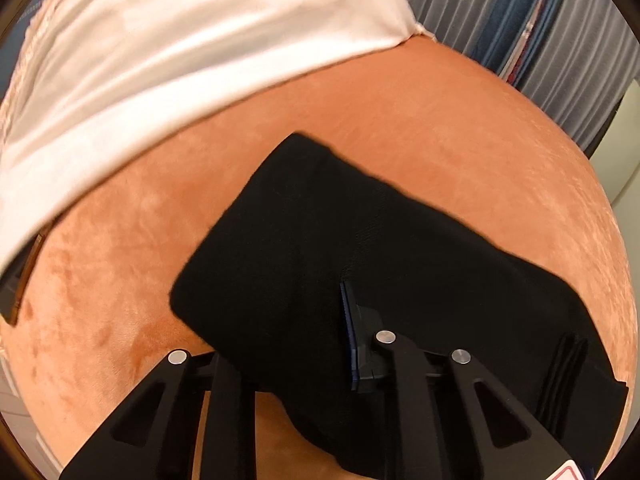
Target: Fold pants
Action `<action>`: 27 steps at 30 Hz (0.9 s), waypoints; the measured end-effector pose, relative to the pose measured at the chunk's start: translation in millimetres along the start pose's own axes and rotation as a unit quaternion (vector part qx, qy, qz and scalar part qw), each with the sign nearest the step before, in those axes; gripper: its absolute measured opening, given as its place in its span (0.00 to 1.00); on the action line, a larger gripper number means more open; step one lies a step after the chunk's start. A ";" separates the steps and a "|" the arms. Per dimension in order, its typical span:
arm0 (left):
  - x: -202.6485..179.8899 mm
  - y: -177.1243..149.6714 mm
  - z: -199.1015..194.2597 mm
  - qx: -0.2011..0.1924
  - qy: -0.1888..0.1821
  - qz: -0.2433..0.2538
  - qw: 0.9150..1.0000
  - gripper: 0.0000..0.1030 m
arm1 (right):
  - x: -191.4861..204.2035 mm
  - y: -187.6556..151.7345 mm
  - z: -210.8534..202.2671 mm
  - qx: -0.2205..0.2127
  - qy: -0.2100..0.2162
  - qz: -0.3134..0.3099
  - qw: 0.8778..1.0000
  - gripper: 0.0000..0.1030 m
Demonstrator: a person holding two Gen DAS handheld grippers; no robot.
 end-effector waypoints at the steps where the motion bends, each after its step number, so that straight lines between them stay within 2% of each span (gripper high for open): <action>1: -7.4 0.6 -6.7 -0.009 0.000 0.006 1.000 0.16 | -6.8 -2.2 -2.0 -0.001 -0.003 0.006 1.000 0.60; 6: -65.7 -2.4 -54.8 -0.058 -0.022 0.057 0.996 0.16 | -49.3 -14.3 -14.1 -0.004 -0.010 0.047 0.999 0.61; 9: -122.4 -16.1 -91.9 -0.089 -0.052 0.110 0.989 0.16 | -76.3 -21.7 -24.4 -0.011 -0.018 0.070 0.997 0.61; 11: -159.6 -30.6 -108.4 -0.095 -0.075 0.144 0.982 0.16 | -93.3 -26.1 -30.9 -0.015 -0.024 0.085 0.996 0.61; 16: -256.5 -86.4 -120.8 -0.087 -0.106 0.239 0.961 0.15 | -144.8 -45.7 -44.8 -0.020 -0.045 0.126 0.991 0.61; 20: -315.0 -144.1 -105.0 -0.043 -0.131 0.286 0.948 0.15 | -180.9 -65.4 -54.3 -0.019 -0.058 0.153 0.986 0.61; 24: -355.2 -199.7 -86.9 -0.022 -0.115 0.335 0.935 0.16 | -207.1 -83.6 -58.8 -0.013 -0.068 0.173 0.982 0.61; 27: -367.0 -238.1 -76.9 -0.030 -0.076 0.370 0.925 0.17 | -220.5 -93.2 -59.0 -0.005 -0.070 0.184 0.981 0.61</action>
Point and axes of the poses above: each gripper's, at about its wrist camera, not at the fingertips, and z roughly the way its jaws point, x to its left, y to its top, the point moved 2 cm from there along z, roughly the way its jaws point, and after that the axes turned 6 degrees about -y, right-handed, at the moved point
